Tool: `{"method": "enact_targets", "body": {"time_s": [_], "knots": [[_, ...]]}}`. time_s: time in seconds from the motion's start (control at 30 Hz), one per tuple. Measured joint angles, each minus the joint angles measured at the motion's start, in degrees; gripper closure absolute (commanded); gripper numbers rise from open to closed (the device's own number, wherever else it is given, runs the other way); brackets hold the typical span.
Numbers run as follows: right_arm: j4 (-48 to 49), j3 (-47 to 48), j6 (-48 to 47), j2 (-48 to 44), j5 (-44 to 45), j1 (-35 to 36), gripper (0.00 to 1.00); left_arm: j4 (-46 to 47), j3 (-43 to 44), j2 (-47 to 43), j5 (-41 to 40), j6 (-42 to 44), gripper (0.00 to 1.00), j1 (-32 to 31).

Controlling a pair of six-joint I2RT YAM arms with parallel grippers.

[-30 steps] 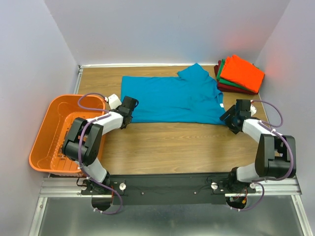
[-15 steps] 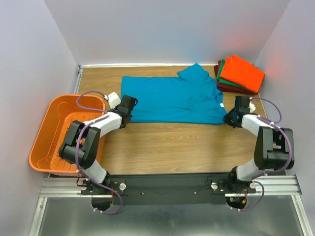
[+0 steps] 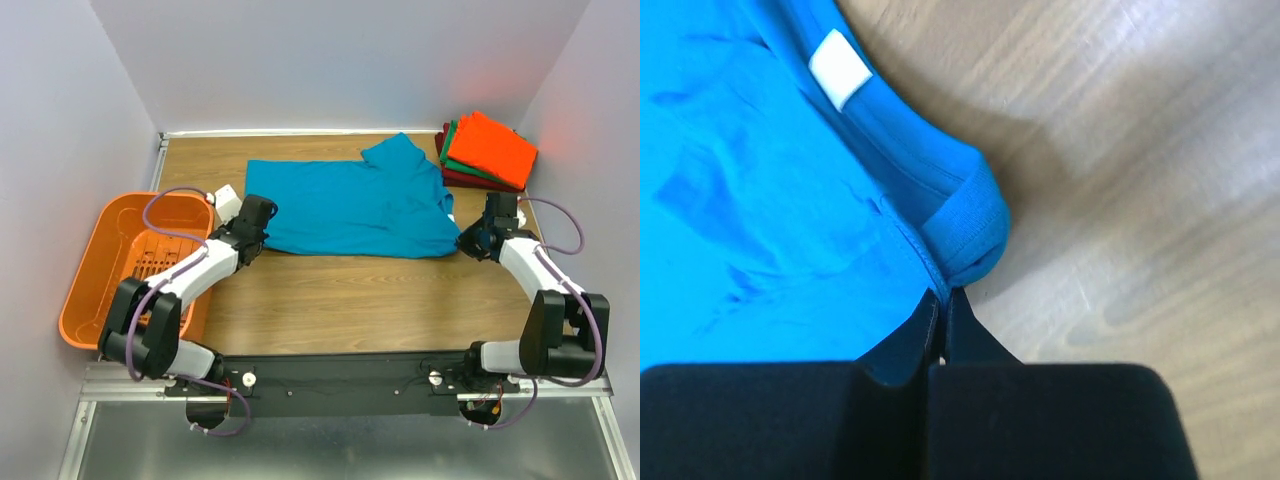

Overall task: Fold and stack the t-shirts
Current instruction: Fold the tshirt

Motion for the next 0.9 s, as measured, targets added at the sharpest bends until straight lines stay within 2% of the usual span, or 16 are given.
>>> {"method": "enact_targets", "body": {"time_s": [0.23,0.47,0.77,0.83,0.9], "knots": [[-10.88,3.21,2.4,-5.73,1.68,-0.02,0.99,-4.13,-3.96,-10.16,-0.2,-1.86,1.0,-0.04],[-21.94,5.88,3.76,-6.78,3.98,-1.05,0.99,-7.96,-9.05,-18.08,0.26,-3.67,1.0,-0.52],[-30.49,5.03,3.82,-14.49,5.44,-3.15,0.99,-10.49,-14.27,-26.23,2.93,-6.27,1.0,-1.7],[-31.45,4.59,3.8,-15.45,5.46,-3.56,0.94,-10.82,-16.02,-27.71,3.56,-6.86,1.0,-2.08],[-32.63,4.13,3.65,-16.04,5.44,-3.76,0.8,-10.82,-17.46,-29.97,4.72,-7.87,1.0,-2.69]]}}
